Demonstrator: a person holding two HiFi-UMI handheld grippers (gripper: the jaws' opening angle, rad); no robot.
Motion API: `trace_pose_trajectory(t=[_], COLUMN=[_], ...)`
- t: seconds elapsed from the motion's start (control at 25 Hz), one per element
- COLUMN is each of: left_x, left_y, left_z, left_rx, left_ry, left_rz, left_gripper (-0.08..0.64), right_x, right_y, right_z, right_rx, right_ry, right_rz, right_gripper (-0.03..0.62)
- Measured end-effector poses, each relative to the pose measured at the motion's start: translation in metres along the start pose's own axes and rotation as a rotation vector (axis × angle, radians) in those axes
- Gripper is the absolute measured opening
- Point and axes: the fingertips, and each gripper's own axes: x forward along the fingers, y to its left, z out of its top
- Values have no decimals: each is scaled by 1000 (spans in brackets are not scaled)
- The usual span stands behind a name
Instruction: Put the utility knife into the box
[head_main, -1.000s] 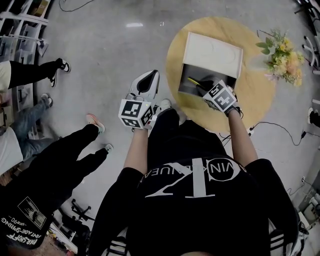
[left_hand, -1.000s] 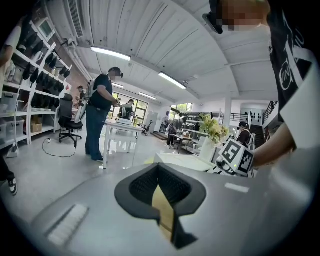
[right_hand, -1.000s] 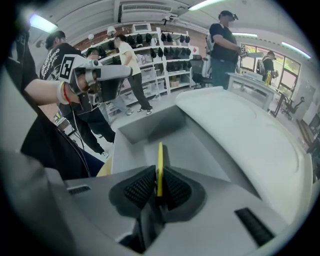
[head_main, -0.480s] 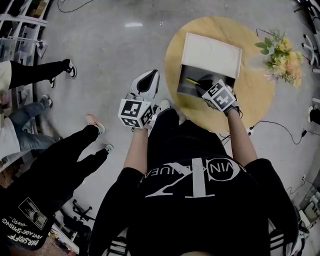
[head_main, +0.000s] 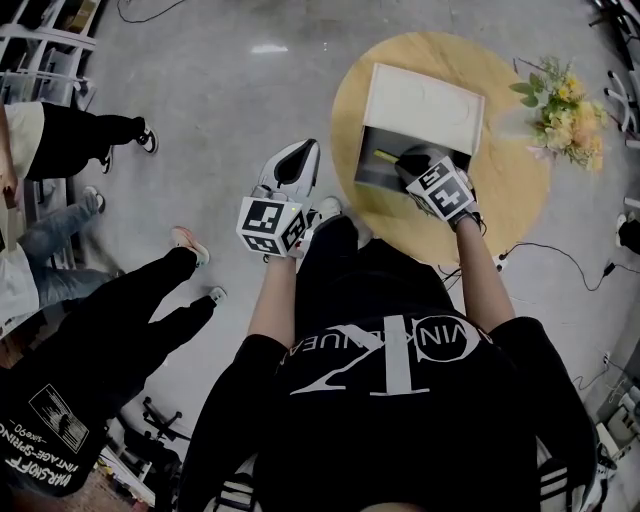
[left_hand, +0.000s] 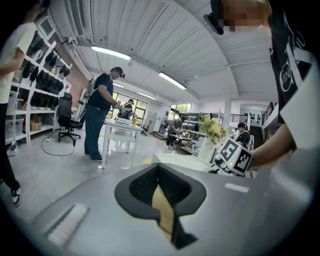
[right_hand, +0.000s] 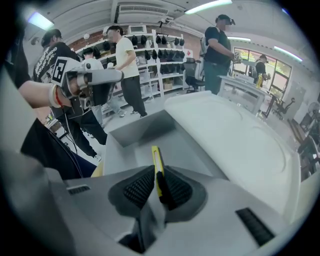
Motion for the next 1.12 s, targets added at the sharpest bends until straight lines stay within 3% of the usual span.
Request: trace_pose_trajectory(t=[0.72, 1.12], left_x=[5, 16], left_y=[-28, -53], left_z=[15, 25], left_rx=[22, 53], left_ry=[-29, -47], left_rz=[-73, -124], left_gripper=[11, 11], right_x=[-50, -101], right_y=[6, -10], right_z=[12, 10], right_rx=[77, 148], right_ry=[-197, -335], right_rz=[-84, -190], right_gripper=[28, 21])
